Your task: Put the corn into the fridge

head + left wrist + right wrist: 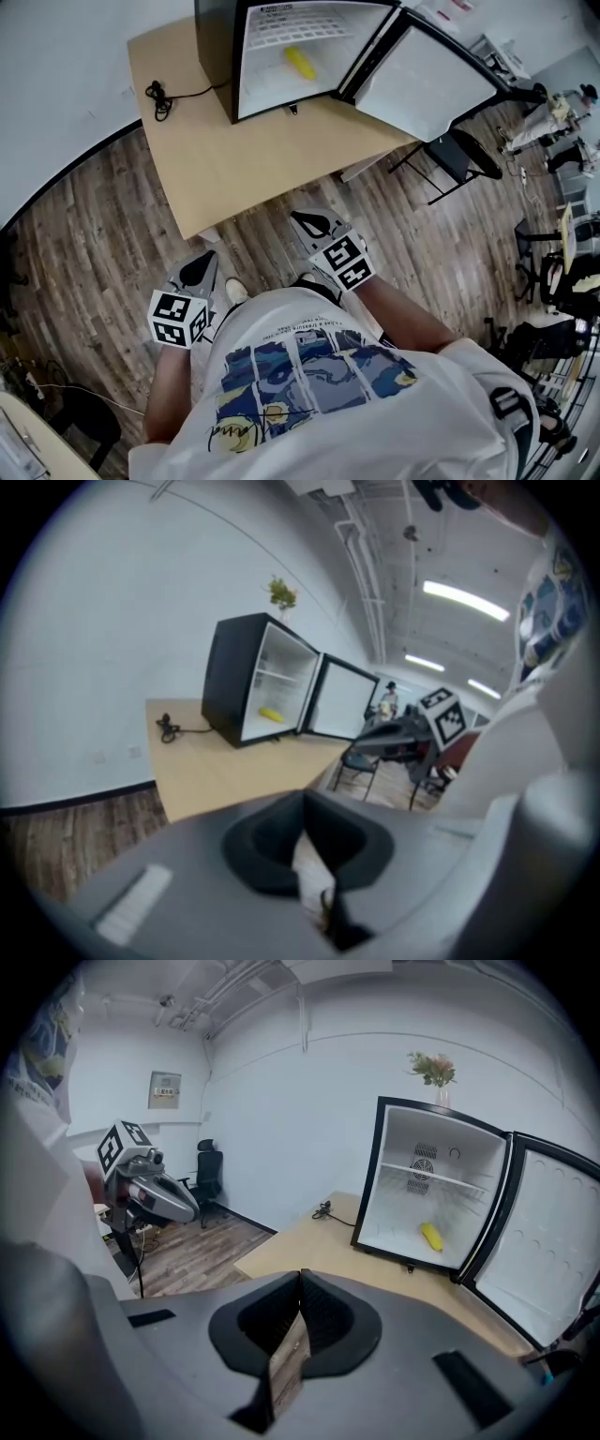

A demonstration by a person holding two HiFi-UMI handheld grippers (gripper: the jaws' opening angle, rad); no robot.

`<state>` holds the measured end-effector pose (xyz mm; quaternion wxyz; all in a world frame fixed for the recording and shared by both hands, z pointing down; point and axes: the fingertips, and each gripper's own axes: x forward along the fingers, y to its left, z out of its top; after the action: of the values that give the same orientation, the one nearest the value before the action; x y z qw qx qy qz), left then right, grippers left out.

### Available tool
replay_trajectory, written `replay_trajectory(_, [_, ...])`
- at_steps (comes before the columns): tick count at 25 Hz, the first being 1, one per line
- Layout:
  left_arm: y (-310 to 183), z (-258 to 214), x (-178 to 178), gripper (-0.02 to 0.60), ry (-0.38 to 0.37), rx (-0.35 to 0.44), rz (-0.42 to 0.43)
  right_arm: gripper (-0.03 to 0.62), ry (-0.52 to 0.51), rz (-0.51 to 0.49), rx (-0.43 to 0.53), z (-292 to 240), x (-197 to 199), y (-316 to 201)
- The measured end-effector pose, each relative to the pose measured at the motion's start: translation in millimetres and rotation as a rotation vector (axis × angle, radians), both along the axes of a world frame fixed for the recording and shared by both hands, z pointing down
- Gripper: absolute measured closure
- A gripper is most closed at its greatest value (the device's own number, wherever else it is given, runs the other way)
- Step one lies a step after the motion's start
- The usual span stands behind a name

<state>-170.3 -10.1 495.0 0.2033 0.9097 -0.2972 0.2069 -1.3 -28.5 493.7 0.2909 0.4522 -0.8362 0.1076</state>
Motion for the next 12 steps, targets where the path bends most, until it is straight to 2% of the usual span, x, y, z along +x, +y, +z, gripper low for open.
replay_trajectory(4, [1,-3,43,0.572,-0.013,-0.002,0.023,0.583,-0.020,0.008,0.014,-9,38,14])
replay_trajectory(12, [14,-21,177,0.572,-0.022,0.029,0.142,0.583,-0.065,0.116,0.007,-13,159,56])
